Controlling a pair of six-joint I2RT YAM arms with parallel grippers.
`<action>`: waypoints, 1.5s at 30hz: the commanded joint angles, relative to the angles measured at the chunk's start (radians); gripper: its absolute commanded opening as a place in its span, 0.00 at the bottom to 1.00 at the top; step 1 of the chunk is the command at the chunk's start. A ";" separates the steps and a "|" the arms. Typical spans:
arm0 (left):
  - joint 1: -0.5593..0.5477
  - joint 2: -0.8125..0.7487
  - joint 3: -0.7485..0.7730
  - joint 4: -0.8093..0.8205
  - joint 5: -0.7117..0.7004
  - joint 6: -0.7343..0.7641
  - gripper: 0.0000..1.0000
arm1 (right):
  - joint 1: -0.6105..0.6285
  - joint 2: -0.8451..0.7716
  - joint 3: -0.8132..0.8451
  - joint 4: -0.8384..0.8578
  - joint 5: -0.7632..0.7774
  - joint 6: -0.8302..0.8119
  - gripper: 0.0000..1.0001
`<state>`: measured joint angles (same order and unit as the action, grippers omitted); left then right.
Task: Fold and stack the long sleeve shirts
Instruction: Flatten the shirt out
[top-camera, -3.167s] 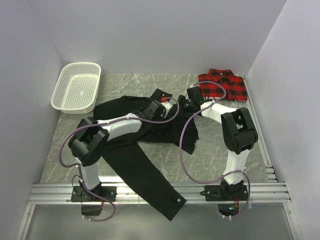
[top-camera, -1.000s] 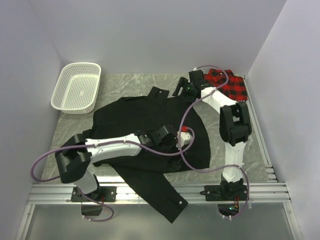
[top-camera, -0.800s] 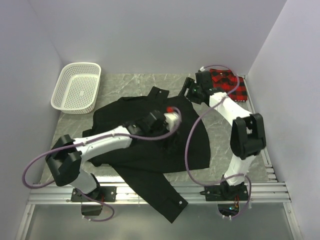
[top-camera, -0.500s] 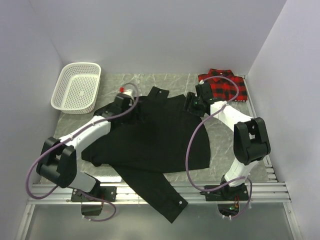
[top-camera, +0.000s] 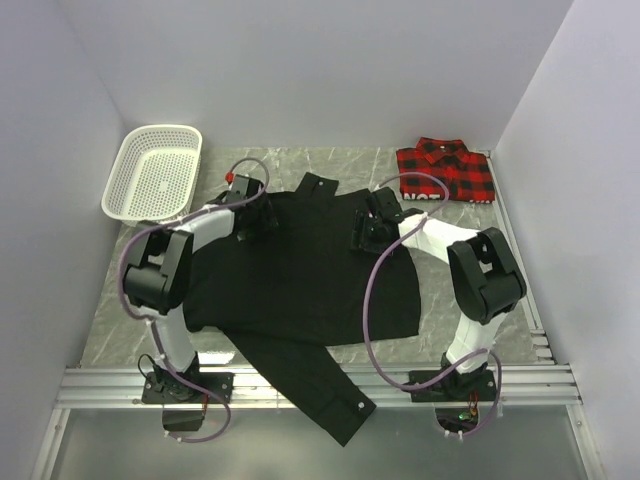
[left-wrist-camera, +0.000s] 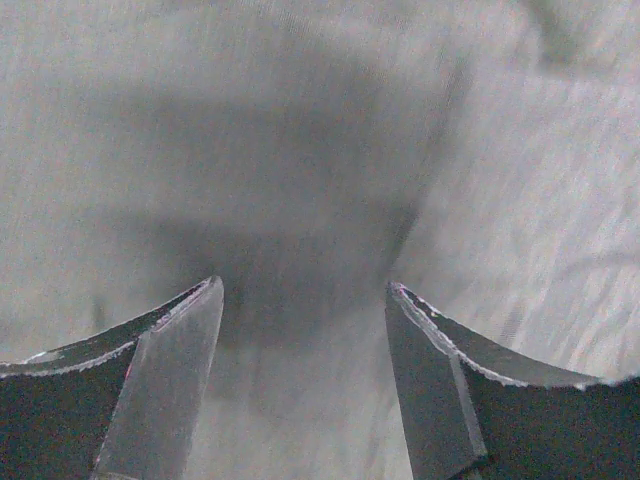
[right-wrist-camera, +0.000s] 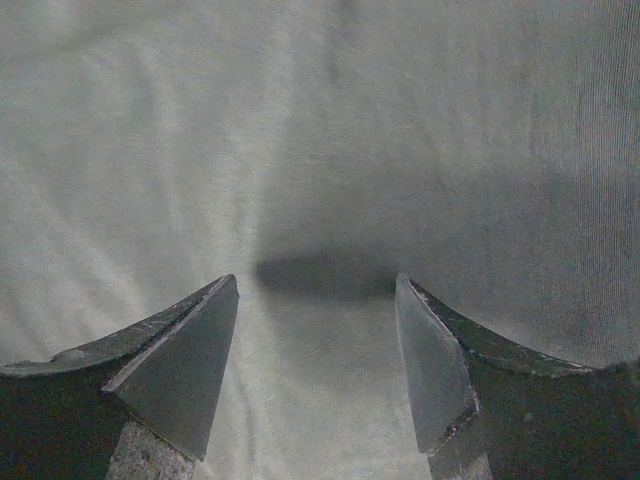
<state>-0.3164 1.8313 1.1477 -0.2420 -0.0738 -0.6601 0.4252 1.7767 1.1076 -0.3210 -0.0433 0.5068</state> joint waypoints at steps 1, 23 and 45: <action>0.016 0.081 0.099 0.009 -0.034 -0.013 0.72 | -0.006 0.041 -0.002 0.010 0.042 0.019 0.71; 0.051 0.450 0.638 0.094 0.123 0.050 0.80 | -0.224 0.216 0.255 -0.029 -0.076 0.091 0.74; 0.137 -0.539 -0.123 -0.121 -0.136 0.140 0.89 | 0.406 -0.215 0.014 0.019 -0.006 -0.368 0.78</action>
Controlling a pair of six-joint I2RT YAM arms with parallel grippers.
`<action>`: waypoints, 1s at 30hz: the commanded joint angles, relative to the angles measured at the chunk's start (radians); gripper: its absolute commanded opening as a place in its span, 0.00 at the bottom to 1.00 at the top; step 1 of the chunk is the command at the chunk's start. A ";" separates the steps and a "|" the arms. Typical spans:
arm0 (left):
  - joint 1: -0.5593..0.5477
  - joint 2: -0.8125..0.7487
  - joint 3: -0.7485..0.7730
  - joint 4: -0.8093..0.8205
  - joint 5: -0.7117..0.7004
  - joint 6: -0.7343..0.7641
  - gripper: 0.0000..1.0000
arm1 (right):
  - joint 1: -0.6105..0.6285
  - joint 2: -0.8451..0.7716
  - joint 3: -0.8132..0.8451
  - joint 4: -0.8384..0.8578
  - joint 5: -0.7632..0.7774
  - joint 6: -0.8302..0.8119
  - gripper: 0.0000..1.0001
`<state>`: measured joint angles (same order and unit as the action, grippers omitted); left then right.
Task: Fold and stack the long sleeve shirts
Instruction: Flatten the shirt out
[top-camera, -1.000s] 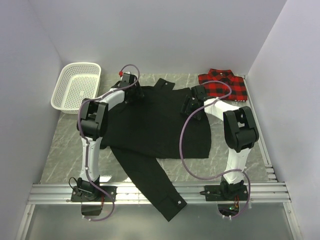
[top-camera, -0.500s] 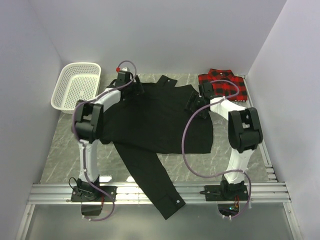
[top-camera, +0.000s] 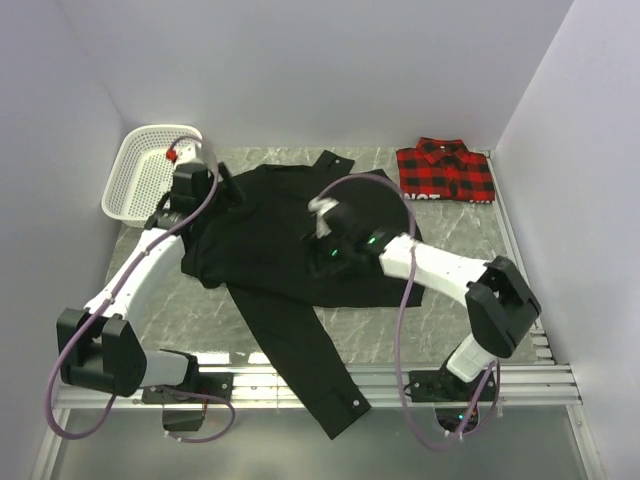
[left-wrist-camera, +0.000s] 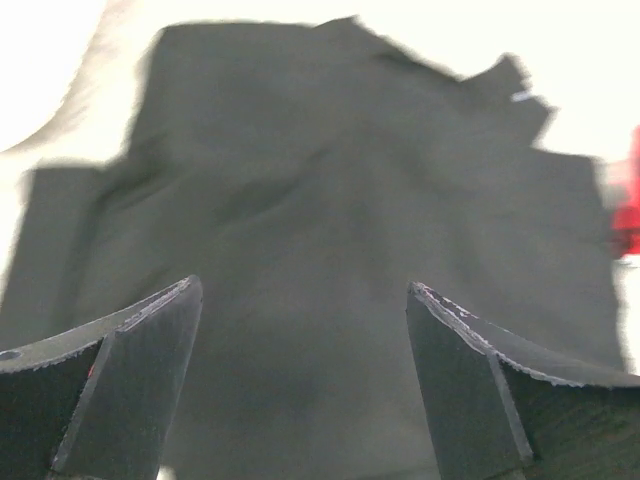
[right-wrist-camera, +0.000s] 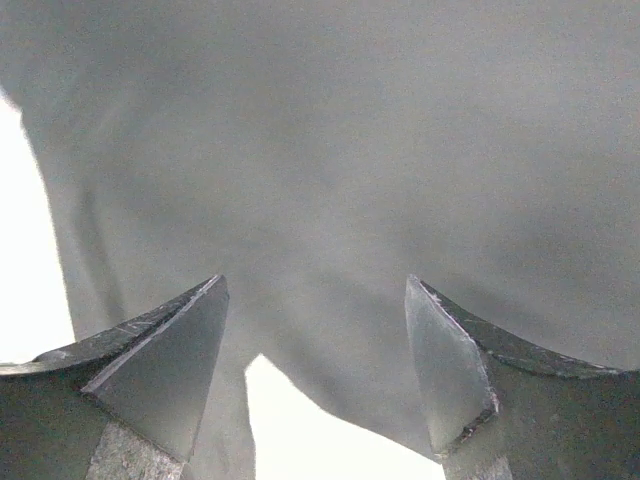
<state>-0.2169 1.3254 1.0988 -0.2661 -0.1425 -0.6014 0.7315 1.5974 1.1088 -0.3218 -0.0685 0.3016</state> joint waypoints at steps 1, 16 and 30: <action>0.047 -0.073 -0.092 -0.096 -0.083 0.107 0.89 | 0.170 -0.013 0.028 0.021 0.004 -0.185 0.78; 0.139 -0.164 -0.188 -0.065 -0.207 0.158 0.89 | 0.444 0.394 0.428 -0.105 -0.005 -0.387 0.75; 0.163 -0.173 -0.182 -0.062 -0.183 0.152 0.89 | 0.488 0.549 0.502 -0.172 0.059 -0.426 0.69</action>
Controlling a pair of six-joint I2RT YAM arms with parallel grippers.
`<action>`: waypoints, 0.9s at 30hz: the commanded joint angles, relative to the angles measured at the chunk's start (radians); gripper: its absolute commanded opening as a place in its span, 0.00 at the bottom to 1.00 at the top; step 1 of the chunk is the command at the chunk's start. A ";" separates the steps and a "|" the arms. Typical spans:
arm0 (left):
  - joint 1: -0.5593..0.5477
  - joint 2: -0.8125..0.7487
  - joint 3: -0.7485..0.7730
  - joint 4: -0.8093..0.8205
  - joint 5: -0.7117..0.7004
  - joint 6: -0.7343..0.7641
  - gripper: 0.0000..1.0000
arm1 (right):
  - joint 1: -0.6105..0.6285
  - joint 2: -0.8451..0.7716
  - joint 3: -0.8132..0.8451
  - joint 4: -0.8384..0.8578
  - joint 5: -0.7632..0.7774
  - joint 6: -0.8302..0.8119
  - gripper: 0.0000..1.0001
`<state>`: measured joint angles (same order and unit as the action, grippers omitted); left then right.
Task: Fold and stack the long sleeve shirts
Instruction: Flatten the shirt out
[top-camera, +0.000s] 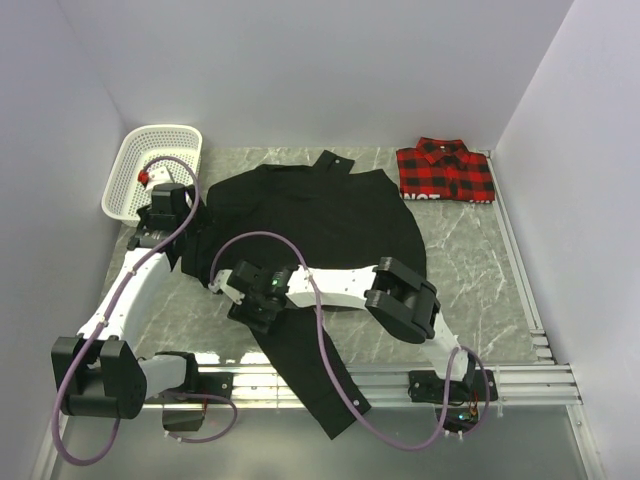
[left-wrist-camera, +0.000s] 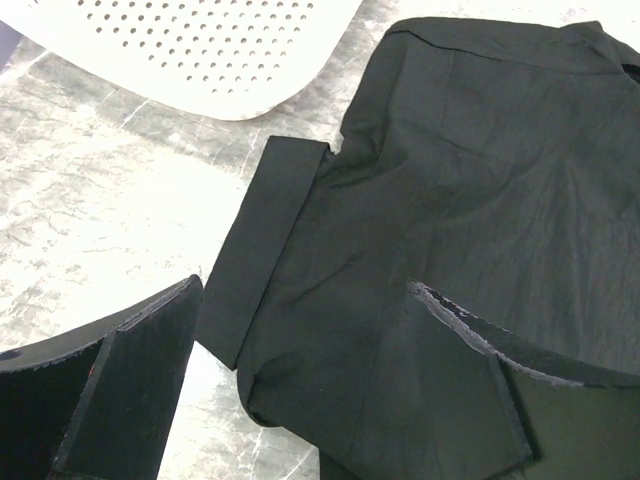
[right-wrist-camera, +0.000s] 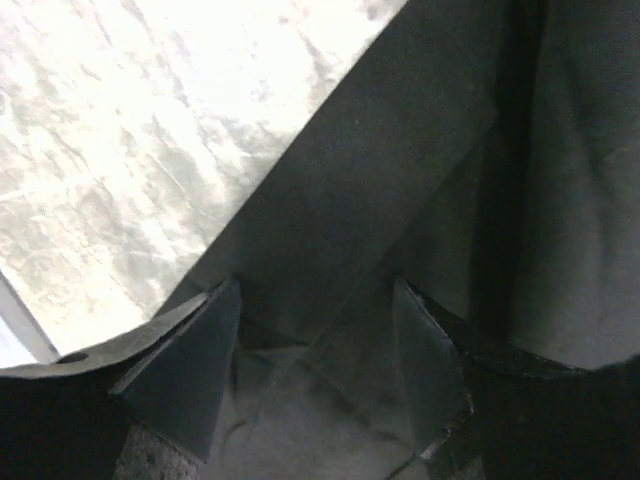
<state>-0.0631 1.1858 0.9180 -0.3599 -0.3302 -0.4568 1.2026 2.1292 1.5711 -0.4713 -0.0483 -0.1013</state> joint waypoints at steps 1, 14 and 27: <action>0.011 -0.035 -0.002 0.032 0.005 0.009 0.89 | 0.017 0.023 0.040 -0.026 0.047 -0.029 0.69; 0.017 -0.025 -0.002 0.033 0.014 0.006 0.88 | 0.041 -0.061 0.015 -0.085 0.084 -0.101 0.00; 0.017 -0.014 -0.004 0.032 0.011 0.010 0.88 | 0.043 -0.324 0.007 -0.262 -0.162 -0.231 0.00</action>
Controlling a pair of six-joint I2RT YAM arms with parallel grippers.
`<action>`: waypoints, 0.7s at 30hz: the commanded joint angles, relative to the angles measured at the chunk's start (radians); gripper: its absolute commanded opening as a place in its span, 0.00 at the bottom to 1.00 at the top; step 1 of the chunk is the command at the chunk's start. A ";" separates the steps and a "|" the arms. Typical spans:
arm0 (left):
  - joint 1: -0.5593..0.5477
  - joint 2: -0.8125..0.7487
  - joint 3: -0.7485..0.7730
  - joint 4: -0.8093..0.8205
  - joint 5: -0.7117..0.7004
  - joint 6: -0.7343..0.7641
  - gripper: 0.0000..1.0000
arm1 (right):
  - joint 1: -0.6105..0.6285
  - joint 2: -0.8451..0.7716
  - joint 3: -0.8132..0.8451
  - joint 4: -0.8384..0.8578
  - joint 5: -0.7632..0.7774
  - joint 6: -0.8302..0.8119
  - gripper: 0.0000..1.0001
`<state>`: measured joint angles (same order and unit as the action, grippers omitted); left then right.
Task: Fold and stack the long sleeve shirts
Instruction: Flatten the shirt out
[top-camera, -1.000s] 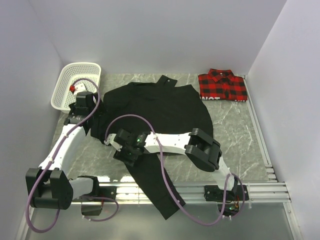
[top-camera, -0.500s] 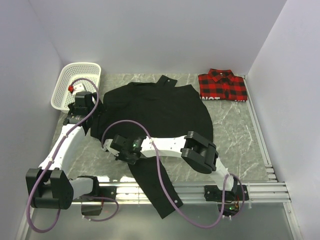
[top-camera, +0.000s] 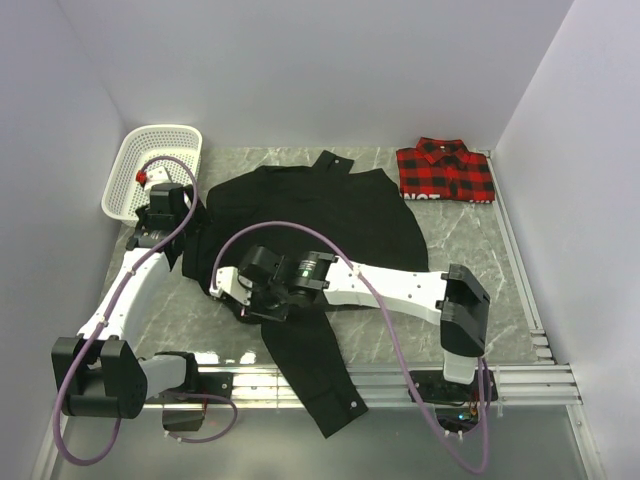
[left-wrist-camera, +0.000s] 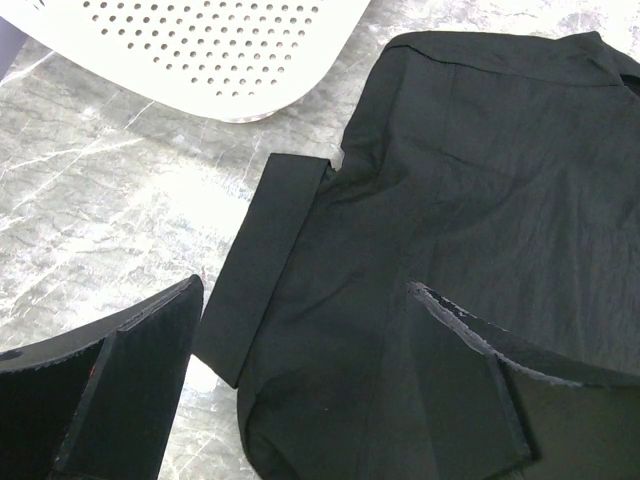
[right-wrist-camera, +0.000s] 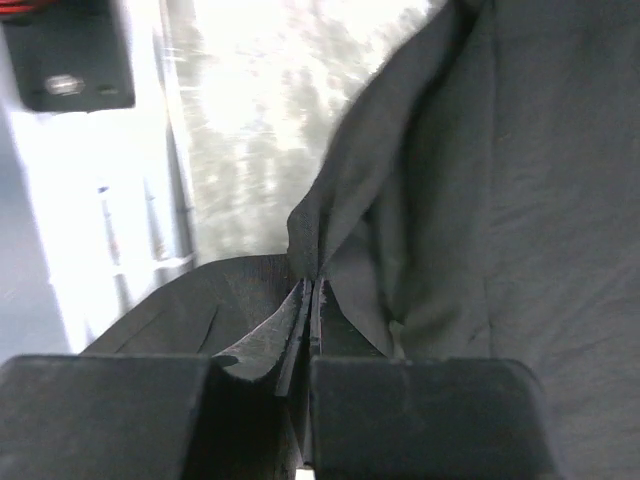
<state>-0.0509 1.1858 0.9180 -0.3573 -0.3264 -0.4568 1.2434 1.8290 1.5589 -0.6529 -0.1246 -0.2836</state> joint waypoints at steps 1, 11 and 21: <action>0.005 -0.012 -0.005 0.029 0.007 0.010 0.88 | 0.001 -0.023 0.030 -0.111 -0.111 -0.052 0.00; 0.005 0.006 -0.002 0.026 0.012 0.010 0.88 | -0.001 -0.112 0.039 -0.142 -0.300 -0.089 0.00; 0.005 0.009 -0.007 0.027 0.013 0.006 0.88 | 0.008 -0.056 0.127 -0.258 -0.440 -0.144 0.00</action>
<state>-0.0509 1.1938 0.9180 -0.3573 -0.3222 -0.4572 1.2442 1.7737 1.6199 -0.8497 -0.4927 -0.3958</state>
